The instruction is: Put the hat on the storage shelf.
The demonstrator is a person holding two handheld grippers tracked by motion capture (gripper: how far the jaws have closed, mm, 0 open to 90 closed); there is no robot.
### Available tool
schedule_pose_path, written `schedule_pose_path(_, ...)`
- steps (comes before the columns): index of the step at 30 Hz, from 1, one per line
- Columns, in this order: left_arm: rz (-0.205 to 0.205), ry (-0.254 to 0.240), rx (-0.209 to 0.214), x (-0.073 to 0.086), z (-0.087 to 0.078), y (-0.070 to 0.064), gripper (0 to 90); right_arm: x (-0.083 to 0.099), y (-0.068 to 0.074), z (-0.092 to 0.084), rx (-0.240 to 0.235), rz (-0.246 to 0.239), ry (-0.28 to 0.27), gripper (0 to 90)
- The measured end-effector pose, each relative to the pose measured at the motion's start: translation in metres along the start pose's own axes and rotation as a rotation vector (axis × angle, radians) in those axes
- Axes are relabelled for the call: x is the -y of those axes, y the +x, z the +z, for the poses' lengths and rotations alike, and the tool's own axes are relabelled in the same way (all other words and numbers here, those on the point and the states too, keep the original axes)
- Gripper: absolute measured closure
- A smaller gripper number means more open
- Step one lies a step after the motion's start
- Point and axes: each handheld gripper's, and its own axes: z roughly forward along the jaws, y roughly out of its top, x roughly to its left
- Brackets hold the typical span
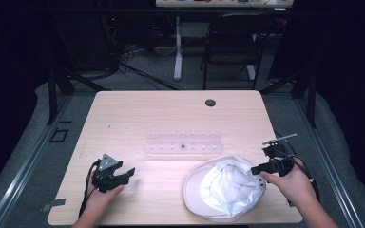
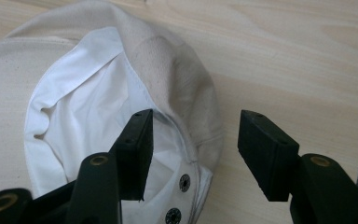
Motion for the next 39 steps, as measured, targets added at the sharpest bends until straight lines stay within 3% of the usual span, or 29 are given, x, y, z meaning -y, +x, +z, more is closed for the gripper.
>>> schedule_pose_path(5, 0.001, 0.001, -0.001, 0.000, 0.001, 0.000, 40.0, 0.005, -0.002, 0.006, -0.022, 0.022, 0.050, 48.5)
schedule_pose_path(11, 0.011, 0.008, 0.000, 0.000, 0.001, -0.001, 40.0, 0.006, -0.006, 0.010, -0.047, 0.084, 0.093, 54.5)
schedule_pose_path(14, 0.008, 0.008, 0.001, 0.000, 0.002, -0.002, 40.0, 0.006, -0.007, 0.013, -0.059, 0.081, 0.138, 55.6)
schedule_pose_path(15, 0.010, 0.008, 0.002, 0.000, 0.002, -0.002, 40.0, 0.007, -0.005, 0.016, -0.047, 0.100, 0.121, 56.6)
schedule_pose_path(17, 0.019, 0.011, 0.004, 0.000, 0.002, -0.002, 40.0, 0.007, -0.006, 0.016, -0.059, 0.091, 0.149, 58.8)
schedule_pose_path(25, 0.019, 0.012, 0.008, 0.000, 0.002, -0.003, 40.1, 0.006, -0.003, 0.017, -0.048, 0.098, 0.160, 73.7)
schedule_pose_path(39, 0.035, 0.014, 0.011, 0.000, 0.003, -0.008, 40.1, 0.002, 0.003, 0.013, -0.053, 0.125, 0.195, 79.8)
